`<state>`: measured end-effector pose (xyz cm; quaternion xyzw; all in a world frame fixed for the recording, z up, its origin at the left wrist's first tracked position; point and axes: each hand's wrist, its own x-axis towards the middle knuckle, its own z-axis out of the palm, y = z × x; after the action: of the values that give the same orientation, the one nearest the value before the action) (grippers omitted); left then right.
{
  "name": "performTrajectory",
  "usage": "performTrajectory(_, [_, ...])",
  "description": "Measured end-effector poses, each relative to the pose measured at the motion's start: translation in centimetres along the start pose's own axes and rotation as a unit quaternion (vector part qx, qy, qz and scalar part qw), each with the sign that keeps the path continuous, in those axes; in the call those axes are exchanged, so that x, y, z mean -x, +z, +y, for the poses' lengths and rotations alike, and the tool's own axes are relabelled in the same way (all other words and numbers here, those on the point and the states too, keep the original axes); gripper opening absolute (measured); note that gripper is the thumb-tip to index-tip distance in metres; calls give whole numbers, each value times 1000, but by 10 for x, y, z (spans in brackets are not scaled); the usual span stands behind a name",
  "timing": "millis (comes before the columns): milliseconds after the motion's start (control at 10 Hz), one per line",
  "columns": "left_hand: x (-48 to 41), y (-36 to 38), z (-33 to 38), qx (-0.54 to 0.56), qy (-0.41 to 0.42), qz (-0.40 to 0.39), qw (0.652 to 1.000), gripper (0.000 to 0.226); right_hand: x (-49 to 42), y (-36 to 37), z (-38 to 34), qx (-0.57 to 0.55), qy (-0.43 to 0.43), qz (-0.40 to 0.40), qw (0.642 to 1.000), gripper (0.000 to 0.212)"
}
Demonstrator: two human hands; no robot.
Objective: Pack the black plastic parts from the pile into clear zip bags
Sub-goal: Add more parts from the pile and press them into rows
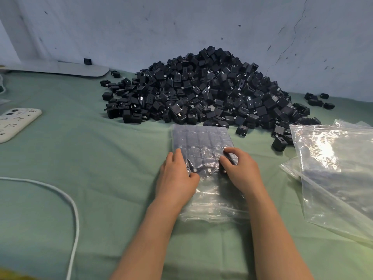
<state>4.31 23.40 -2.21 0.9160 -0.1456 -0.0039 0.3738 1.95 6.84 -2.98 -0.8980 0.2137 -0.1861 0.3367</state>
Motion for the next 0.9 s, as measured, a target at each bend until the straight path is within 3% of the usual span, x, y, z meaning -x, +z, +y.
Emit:
performTrajectory(300, [2,0,-3,-8,31,-1,999,68,1,-1,-1,3,0,-2,1000,38])
performTrajectory(600, [2,-6,-13,16,5,-6,1000,77,1,-2,-1,1,2,-4,1000,38])
performTrajectory(900, [6,-7,-6,-26,14,17,999,58,1,-1,0,0,0,0,1000,37])
